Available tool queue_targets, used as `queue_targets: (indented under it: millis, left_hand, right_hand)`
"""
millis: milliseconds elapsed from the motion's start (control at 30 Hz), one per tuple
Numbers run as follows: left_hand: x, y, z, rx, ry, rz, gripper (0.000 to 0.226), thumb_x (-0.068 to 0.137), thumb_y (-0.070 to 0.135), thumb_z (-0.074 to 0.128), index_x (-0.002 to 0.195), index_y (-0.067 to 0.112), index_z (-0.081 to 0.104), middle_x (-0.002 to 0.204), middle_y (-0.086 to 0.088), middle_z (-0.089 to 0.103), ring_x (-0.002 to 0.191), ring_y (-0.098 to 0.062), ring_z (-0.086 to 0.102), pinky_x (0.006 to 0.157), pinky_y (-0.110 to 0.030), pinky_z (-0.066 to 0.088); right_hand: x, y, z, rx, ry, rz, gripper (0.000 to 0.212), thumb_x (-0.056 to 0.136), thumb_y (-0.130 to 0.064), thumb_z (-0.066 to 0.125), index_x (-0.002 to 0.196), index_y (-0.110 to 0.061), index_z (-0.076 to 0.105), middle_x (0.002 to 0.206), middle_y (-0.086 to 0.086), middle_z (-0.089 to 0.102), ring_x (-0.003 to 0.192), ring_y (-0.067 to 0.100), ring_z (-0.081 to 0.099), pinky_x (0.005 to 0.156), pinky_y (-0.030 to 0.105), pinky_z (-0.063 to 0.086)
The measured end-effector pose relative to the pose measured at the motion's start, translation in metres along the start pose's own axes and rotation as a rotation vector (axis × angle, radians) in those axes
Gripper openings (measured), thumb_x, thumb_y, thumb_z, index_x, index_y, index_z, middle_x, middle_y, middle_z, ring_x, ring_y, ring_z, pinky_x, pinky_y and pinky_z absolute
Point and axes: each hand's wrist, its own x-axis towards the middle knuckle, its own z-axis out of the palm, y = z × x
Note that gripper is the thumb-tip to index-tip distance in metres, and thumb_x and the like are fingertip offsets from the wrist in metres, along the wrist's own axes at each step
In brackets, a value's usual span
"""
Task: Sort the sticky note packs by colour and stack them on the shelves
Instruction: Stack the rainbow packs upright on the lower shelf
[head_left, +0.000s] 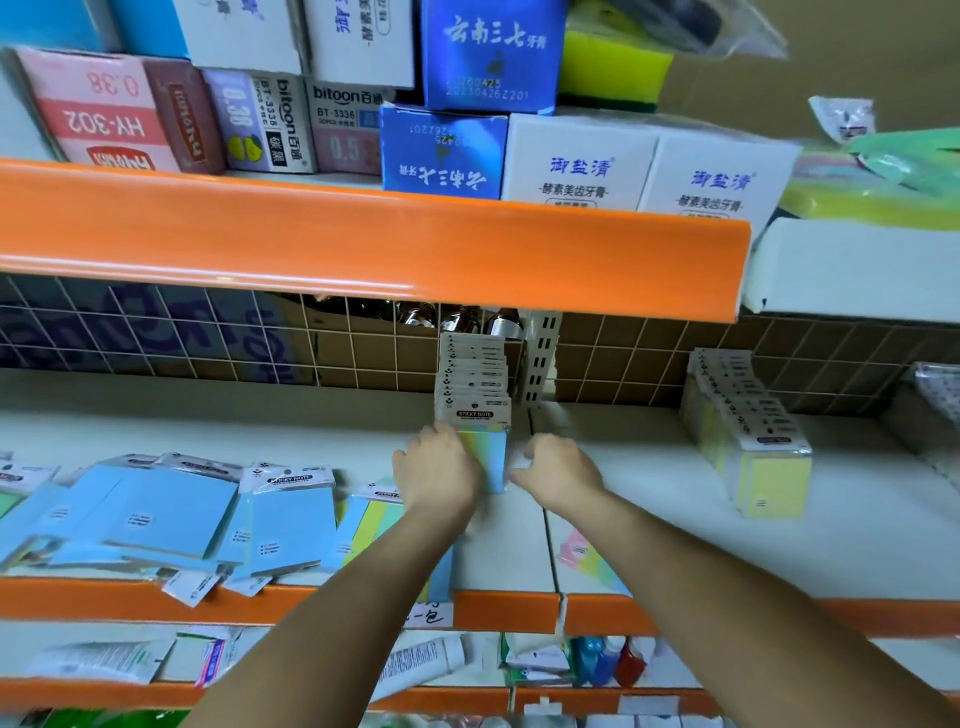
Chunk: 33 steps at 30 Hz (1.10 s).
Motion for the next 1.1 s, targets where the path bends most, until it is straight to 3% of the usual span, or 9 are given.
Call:
queue_targets:
  millis: [200,333,400,467,533,633,767,900,1100]
  left_hand:
    - [-0.033,0.041,0.01,-0.126,-0.265,0.175,0.028,0.088,0.037,0.054,0.097,0.012,0.062,0.103,-0.011,0.067,0.098,-0.03,0.061,0.079,-0.031,0.043]
    - [-0.053,0.06,0.024,-0.281,-0.442,0.158,0.03,0.085,0.041,0.059,0.096,0.013,0.059,0.106,-0.01,0.066,0.098,-0.03,0.061,0.078,-0.031,0.046]
    - [-0.058,0.064,0.028,-0.285,-0.509,0.167,0.037,0.085,0.042,0.061,0.104,0.01,0.06,0.11,-0.011,0.064,0.102,-0.029,0.061,0.081,-0.032,0.047]
    - [-0.061,0.066,0.032,-0.235,-0.555,0.202,0.043,0.084,0.043,0.062,0.108,0.008,0.061,0.113,-0.013,0.062,0.105,-0.029,0.059,0.083,-0.033,0.048]
    - [-0.062,0.065,0.036,-0.171,-0.556,0.236,0.043,0.082,0.042,0.06,0.106,0.008,0.064,0.113,-0.016,0.059,0.108,-0.03,0.054,0.085,-0.034,0.046]
    - [-0.064,0.063,0.041,-0.144,-0.543,0.256,0.044,0.083,0.04,0.058,0.113,0.008,0.059,0.119,-0.017,0.053,0.116,-0.031,0.047,0.094,-0.036,0.042]
    - [-0.069,0.061,0.042,-0.127,-0.511,0.285,0.047,0.084,0.04,0.058,0.121,0.012,0.053,0.127,-0.012,0.044,0.121,-0.031,0.04,0.1,-0.041,0.04]
    - [-0.071,0.061,0.042,-0.147,-0.523,0.271,0.042,0.084,0.037,0.056,0.119,0.014,0.055,0.124,-0.012,0.044,0.12,-0.031,0.039,0.099,-0.041,0.04]
    - [-0.069,0.059,0.04,-0.585,-0.53,0.02,0.023,0.083,0.02,0.061,0.102,0.007,0.056,0.105,-0.013,0.063,0.095,-0.027,0.059,0.073,-0.03,0.045]
  right_hand:
    - [-0.008,0.032,-0.027,-0.082,0.049,0.08,0.018,0.085,-0.02,0.056,0.099,-0.013,0.064,0.105,0.009,0.065,0.097,0.032,0.062,0.069,0.027,0.042]
    - [-0.017,0.054,-0.031,-0.142,0.031,0.159,0.014,0.082,-0.022,0.058,0.072,-0.015,0.052,0.087,0.008,0.058,0.077,0.028,0.056,0.051,0.022,0.032]
    - [-0.024,0.063,-0.035,-0.169,0.025,0.188,0.014,0.082,-0.031,0.061,0.083,-0.018,0.056,0.095,0.007,0.06,0.086,0.027,0.059,0.056,0.021,0.036]
    - [-0.033,0.072,-0.038,-0.197,0.006,0.235,0.037,0.083,-0.044,0.064,0.108,-0.018,0.059,0.113,0.005,0.061,0.104,0.025,0.061,0.07,0.024,0.043]
    - [-0.041,0.084,-0.035,-0.176,-0.041,0.287,0.047,0.08,-0.054,0.065,0.108,-0.016,0.06,0.112,0.004,0.063,0.104,0.023,0.063,0.071,0.025,0.044]
    - [-0.046,0.097,-0.025,-0.04,-0.117,0.344,0.044,0.077,-0.058,0.064,0.086,-0.016,0.056,0.084,0.003,0.06,0.084,0.023,0.064,0.062,0.023,0.044]
    - [-0.046,0.099,-0.021,0.063,-0.139,0.357,0.039,0.08,-0.052,0.064,0.085,-0.014,0.054,0.085,0.005,0.061,0.082,0.025,0.065,0.069,0.028,0.052]
    - [-0.048,0.092,-0.021,0.12,-0.145,0.343,0.031,0.082,-0.038,0.066,0.07,-0.014,0.051,0.064,0.005,0.06,0.053,0.018,0.061,0.042,0.017,0.041]
    - [-0.048,0.066,-0.025,0.089,-0.05,0.287,0.029,0.076,-0.033,0.069,0.082,-0.013,0.049,0.088,0.008,0.062,0.08,0.027,0.067,0.061,0.025,0.046]
